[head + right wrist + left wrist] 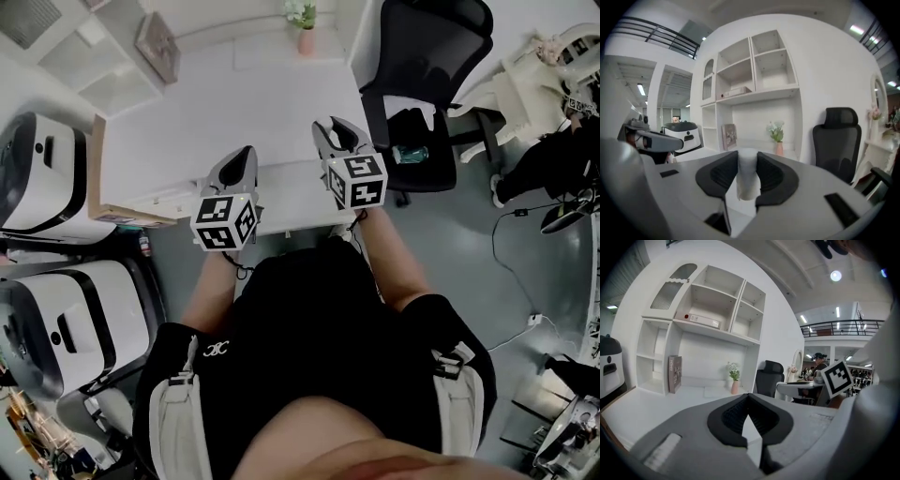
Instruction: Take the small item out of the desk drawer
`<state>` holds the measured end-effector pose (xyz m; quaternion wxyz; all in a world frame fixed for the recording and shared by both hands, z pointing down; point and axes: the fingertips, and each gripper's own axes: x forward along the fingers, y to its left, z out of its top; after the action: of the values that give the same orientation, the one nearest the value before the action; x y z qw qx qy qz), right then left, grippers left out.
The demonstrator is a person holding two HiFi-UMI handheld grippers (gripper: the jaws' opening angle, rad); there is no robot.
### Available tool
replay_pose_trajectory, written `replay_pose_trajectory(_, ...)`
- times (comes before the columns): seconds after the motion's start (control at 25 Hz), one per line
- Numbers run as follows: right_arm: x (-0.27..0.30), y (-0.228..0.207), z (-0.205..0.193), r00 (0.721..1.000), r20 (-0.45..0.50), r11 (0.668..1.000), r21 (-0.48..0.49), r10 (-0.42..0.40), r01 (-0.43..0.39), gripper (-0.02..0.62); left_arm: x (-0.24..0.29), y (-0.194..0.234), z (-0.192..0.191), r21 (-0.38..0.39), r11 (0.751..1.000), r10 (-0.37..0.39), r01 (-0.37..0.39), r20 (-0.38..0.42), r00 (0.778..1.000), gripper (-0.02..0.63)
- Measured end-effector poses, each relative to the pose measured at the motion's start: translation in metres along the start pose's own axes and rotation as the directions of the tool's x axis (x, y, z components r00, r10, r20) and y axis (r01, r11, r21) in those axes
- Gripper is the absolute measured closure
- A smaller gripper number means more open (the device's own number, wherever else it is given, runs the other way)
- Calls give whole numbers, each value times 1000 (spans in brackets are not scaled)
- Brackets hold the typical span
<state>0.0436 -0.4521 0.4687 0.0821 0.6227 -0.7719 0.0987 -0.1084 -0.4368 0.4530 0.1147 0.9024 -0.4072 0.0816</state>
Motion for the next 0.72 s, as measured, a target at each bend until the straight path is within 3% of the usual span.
replay_pose_trajectory(0.2, -33, -14, 42, 980, 153, 989, -63, -125, 136, 479, 4, -5, 7, 5, 1000, -11, 11, 14, 1000, 591)
replay_pose_trajectory(0.32, -53, -25, 41, 958, 197, 976, -22, -206, 215, 479, 2, -7, 12, 5, 1000, -12, 12, 25, 1000, 592)
replay_pose_trajectory(0.72, -62, -30, 46, 951, 230, 979, 35, -206, 203, 480, 5, -9, 18, 27, 999, -30, 30, 19, 999, 592)
